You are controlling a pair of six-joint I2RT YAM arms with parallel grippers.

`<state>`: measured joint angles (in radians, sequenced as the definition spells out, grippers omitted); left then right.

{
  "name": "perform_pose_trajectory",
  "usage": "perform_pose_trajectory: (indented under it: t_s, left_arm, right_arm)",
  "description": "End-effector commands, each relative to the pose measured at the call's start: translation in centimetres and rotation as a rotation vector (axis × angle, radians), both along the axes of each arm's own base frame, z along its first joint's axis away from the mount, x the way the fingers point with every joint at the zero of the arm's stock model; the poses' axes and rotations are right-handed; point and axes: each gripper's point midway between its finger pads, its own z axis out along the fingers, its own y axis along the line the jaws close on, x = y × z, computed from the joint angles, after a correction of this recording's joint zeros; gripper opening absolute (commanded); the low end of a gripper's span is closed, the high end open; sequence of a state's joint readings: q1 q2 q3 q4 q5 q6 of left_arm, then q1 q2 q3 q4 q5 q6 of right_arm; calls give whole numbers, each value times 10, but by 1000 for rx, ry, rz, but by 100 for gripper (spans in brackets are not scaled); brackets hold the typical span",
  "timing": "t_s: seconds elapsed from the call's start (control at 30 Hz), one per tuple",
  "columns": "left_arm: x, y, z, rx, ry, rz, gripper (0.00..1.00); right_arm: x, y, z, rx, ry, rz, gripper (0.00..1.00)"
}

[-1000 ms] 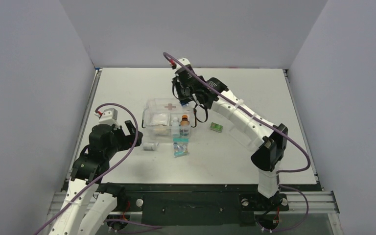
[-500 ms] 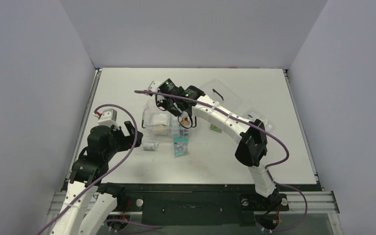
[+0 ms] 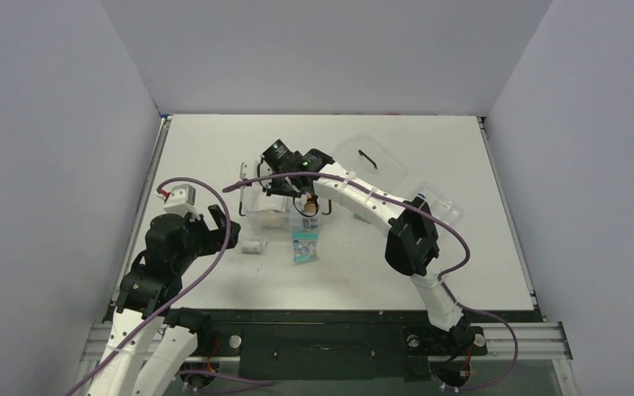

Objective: Organize the medicine kit

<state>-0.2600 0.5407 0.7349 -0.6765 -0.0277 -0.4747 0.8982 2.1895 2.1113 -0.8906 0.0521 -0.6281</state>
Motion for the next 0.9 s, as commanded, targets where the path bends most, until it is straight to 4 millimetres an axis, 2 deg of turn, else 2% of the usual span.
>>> perform_pose_trajectory:
  t_s: [0.0,0.1,0.4,0.87]
  left_arm:
    - [7,-1,15,-7,-61,-6,86]
    - [7,-1,13,-5,-55,-6,85]
    - [8,-3,12,-4,-45,-11,86]
    - [10,-2,9,0,-35,-6,86]
  right_arm:
    - [13,13,3,7,-53,112,9]
    - [14,17,-7,23,-23,147,9]
    - [40,1,-24,38,-7,120,10]
    - [50,8,-59,39,25,142,17]
